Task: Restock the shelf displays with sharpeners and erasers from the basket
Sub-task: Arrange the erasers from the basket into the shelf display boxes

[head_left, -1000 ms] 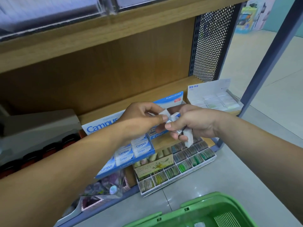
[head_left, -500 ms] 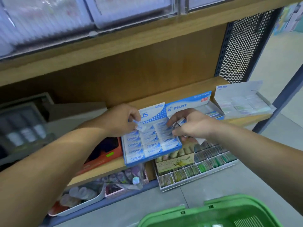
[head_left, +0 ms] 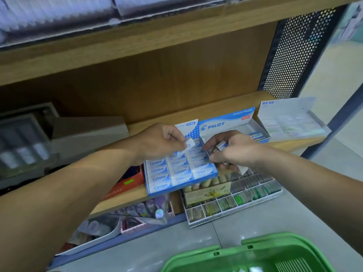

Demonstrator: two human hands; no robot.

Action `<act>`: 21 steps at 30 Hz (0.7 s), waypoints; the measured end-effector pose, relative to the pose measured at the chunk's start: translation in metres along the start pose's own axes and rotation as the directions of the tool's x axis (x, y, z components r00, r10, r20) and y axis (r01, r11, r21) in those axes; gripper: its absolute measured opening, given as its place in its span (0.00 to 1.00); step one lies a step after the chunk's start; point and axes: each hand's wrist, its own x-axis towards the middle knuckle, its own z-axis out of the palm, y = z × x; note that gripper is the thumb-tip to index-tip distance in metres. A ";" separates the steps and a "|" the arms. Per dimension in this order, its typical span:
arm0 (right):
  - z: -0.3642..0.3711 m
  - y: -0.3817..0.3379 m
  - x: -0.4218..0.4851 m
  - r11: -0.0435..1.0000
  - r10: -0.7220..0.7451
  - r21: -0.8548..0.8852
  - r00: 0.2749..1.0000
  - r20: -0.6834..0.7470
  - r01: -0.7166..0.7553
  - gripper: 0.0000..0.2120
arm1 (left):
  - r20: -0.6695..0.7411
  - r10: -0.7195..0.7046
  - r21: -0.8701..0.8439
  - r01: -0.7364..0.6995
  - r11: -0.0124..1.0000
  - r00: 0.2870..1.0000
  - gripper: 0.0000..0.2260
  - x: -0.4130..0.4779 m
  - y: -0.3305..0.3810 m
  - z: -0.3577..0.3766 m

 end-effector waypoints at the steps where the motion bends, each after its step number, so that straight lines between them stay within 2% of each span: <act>1: 0.002 -0.001 -0.003 1.000 -0.003 0.024 1.000 0.015 0.003 0.09 | 0.000 -0.006 -0.028 0.006 1.000 1.000 0.07 -0.001 0.001 0.003; 3: 0.005 -0.002 -0.006 0.993 0.027 0.110 0.998 0.058 -0.033 0.09 | 0.052 -0.037 -0.090 0.042 0.995 0.998 0.12 -0.005 0.005 0.011; 5: 0.003 -0.003 -0.010 0.975 0.082 0.189 0.983 0.164 -0.113 0.11 | 0.115 -0.060 -0.122 0.074 0.990 0.992 0.19 -0.007 0.005 0.022; 7: -0.003 -0.001 -0.015 0.969 0.107 0.185 0.954 0.281 -0.163 0.15 | 0.118 -0.078 -0.125 0.092 0.988 0.990 0.15 -0.009 0.005 0.034; 9: -0.007 0.002 -0.018 0.964 0.104 0.202 0.942 0.319 -0.175 0.18 | 0.066 -0.086 -0.138 0.095 0.986 0.994 0.08 -0.011 0.003 0.045; 10: -0.008 0.005 -0.019 0.959 0.095 0.225 0.946 0.309 -0.170 0.18 | 0.025 -0.092 -0.123 0.094 0.988 0.995 0.06 -0.012 0.002 0.050; 14: -0.011 0.015 -0.022 0.927 0.102 0.323 0.957 0.272 -0.191 0.13 | -0.079 -0.101 -0.033 0.098 0.995 0.992 0.10 -0.012 -0.002 0.056; 21: -0.017 0.017 -0.028 0.884 0.142 0.426 0.979 0.144 -0.191 0.10 | 0.005 -0.025 0.159 0.024 0.987 1.000 0.05 -0.015 -0.008 0.058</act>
